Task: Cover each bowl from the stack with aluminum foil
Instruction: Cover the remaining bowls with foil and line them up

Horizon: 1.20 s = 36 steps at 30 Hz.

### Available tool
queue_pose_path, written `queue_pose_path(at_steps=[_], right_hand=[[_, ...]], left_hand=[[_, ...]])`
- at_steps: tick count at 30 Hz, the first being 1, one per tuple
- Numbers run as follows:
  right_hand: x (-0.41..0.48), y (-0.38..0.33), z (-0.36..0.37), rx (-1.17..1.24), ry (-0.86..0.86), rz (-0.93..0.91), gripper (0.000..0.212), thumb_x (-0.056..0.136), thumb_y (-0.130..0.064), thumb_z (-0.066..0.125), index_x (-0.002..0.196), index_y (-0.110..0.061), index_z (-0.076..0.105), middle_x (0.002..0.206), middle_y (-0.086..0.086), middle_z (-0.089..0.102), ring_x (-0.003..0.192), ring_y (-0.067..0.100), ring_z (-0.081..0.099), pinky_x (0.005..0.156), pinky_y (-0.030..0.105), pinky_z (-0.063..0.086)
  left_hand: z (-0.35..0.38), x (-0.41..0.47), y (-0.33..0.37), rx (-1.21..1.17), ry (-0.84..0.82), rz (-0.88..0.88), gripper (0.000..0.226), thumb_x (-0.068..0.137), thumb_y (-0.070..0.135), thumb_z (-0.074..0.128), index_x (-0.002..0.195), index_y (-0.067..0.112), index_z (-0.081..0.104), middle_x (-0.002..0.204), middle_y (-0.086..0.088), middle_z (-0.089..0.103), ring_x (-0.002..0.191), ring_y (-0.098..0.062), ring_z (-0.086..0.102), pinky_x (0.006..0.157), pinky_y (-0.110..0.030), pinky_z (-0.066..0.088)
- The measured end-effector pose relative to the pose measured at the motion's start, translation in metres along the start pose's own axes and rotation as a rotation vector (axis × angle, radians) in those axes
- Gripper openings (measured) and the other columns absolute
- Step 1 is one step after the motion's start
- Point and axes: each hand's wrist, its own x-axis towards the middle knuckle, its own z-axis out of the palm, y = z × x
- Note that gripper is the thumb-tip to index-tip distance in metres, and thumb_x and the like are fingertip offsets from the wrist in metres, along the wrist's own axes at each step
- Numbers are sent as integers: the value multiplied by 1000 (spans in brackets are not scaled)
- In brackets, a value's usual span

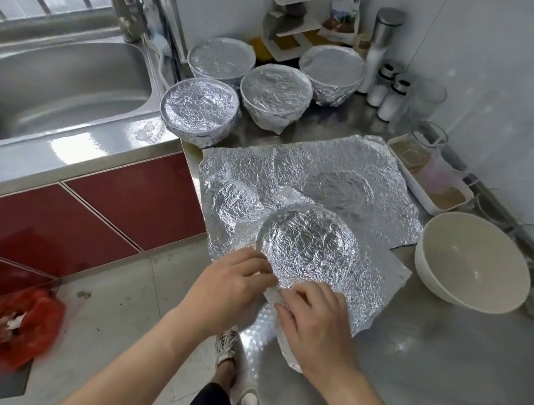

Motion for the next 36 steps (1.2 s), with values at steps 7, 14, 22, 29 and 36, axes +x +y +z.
queue_pose_path(at_steps=[7,14,22,29,36], right_hand=[[1,8,11,-78,60,-17,6,82,-13,72,85,-18,68,82,-4,58,75,20,54,68,30,33],[4,0,21,-99,158,34,12,81,-8,70,75,-15,63,72,0,52,65,22,49,63,31,31],[9,-18,12,-47,82,143,9,88,-25,62,93,-19,66,82,-4,55,77,18,52,66,32,41],[-1,11,1,182,26,164,15,92,-27,56,93,-21,70,88,-10,59,81,13,54,70,35,45],[1,19,-3,-8,-5,-1,15,88,-32,57,89,-23,69,86,-10,58,81,14,52,73,27,30]], left_hand=[[1,8,13,-42,60,20,23,87,20,55,78,14,75,80,3,69,82,-18,57,74,-24,47],[7,5,12,-110,122,-29,30,94,17,49,78,12,74,82,3,69,90,-17,56,77,-25,48],[0,9,4,-129,109,-52,38,100,22,44,82,10,76,91,1,72,97,-21,65,85,-29,53],[-7,6,15,-231,20,-149,28,79,17,51,88,15,78,96,3,72,100,-18,63,87,-23,50],[9,6,11,-143,26,-41,8,84,20,74,91,18,77,88,3,69,85,-21,60,73,-28,49]])
